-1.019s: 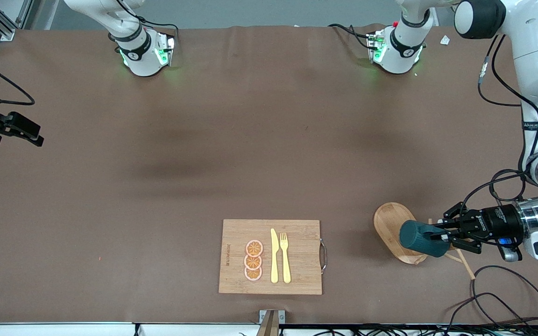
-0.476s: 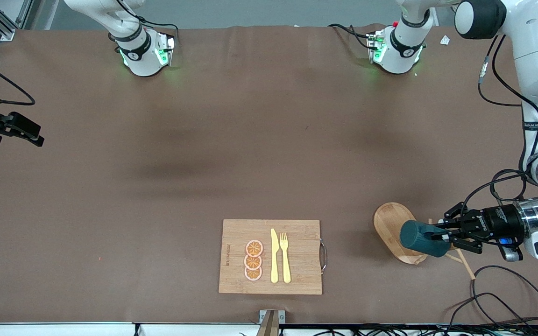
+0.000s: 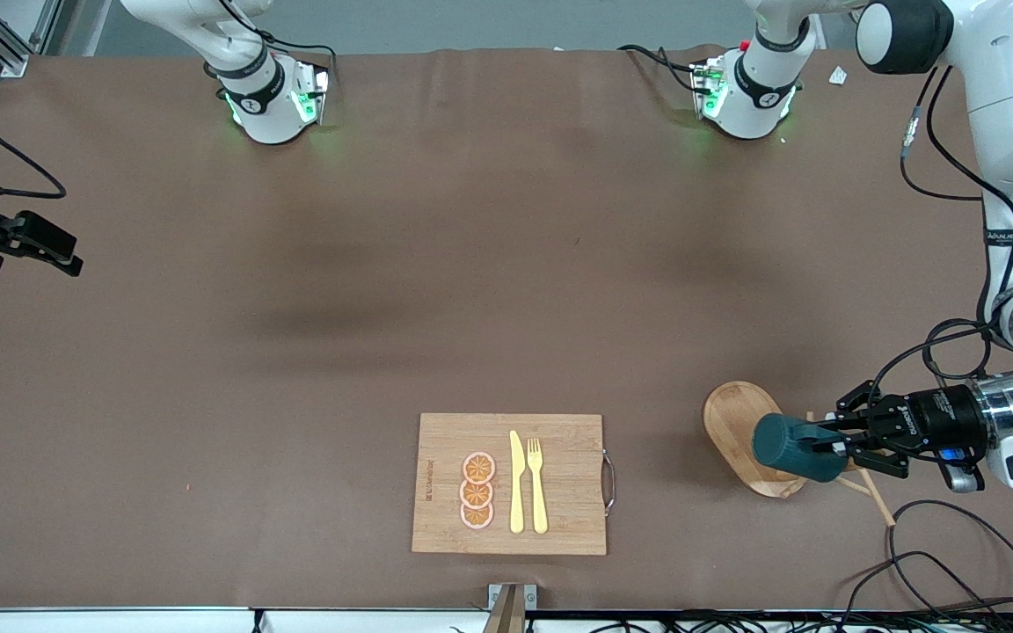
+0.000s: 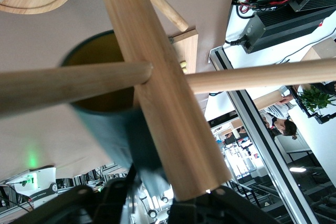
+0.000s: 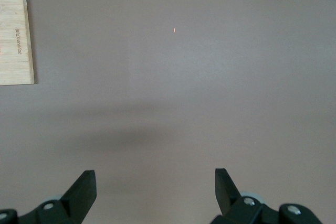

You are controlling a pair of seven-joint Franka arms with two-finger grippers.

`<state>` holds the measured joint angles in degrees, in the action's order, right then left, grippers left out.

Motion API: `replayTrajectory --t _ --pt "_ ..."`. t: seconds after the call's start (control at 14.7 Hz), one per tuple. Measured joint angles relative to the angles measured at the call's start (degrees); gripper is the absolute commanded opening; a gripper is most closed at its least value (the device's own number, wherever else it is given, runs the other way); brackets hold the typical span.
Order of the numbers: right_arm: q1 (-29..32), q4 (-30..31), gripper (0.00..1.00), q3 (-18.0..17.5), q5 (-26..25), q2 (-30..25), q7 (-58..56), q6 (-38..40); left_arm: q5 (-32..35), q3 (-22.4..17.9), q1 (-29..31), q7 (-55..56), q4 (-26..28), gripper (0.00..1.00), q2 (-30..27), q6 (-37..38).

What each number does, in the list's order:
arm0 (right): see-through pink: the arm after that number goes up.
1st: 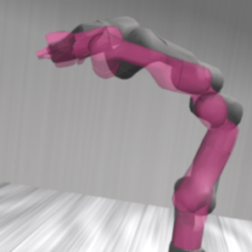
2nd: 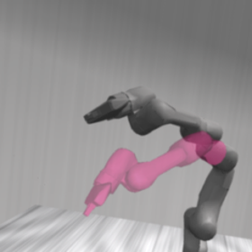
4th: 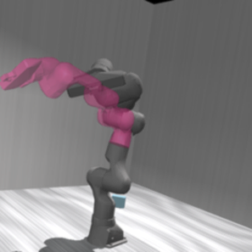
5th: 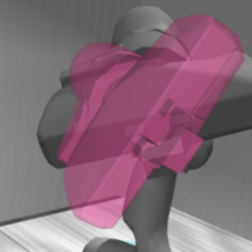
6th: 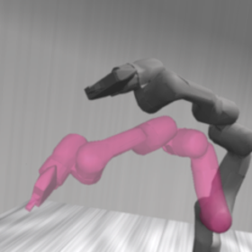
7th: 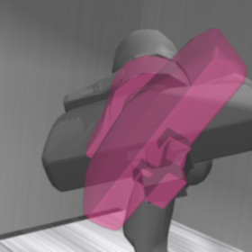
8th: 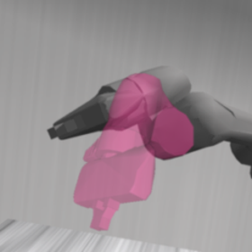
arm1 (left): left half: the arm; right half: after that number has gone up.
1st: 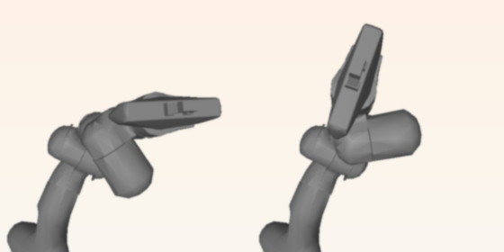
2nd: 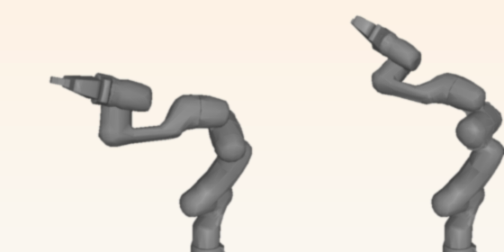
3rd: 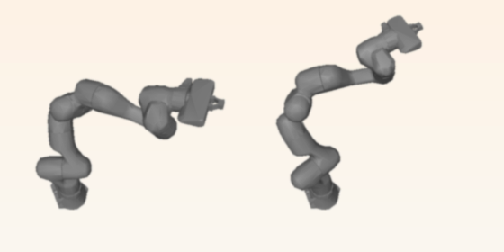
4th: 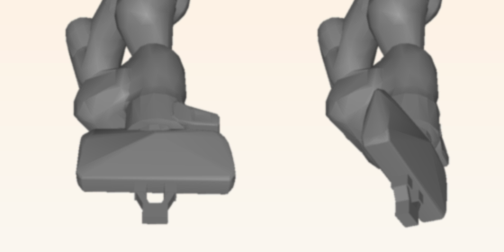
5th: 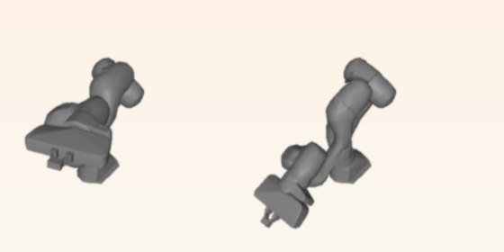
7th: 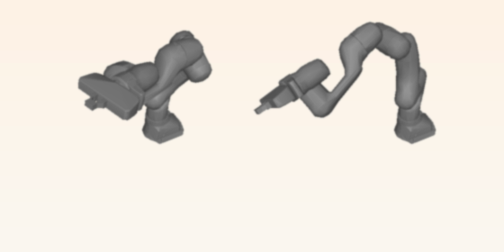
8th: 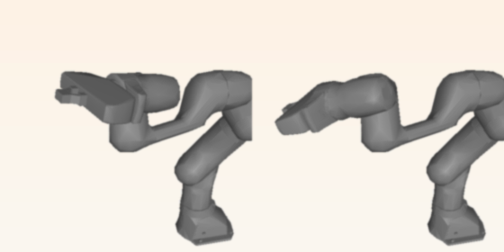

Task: Pass cup and hang on rack
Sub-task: 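Open the left gripper and release the mug handle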

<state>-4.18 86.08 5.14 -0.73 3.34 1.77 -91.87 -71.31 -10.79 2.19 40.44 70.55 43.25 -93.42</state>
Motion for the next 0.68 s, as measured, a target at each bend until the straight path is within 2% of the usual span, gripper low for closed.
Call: replayTrajectory --t 0.07,0.68 --pt "0.0 0.0 1.0 0.0 0.0 0.0 0.0 0.0 -0.2 0.0 0.0 0.0 -0.1 1.0 0.0 0.0" --pt "0.0 0.0 1.0 0.0 0.0 0.0 0.0 0.0 -0.3 0.0 0.2 0.0 -1.7 1.0 -1.2 1.7"
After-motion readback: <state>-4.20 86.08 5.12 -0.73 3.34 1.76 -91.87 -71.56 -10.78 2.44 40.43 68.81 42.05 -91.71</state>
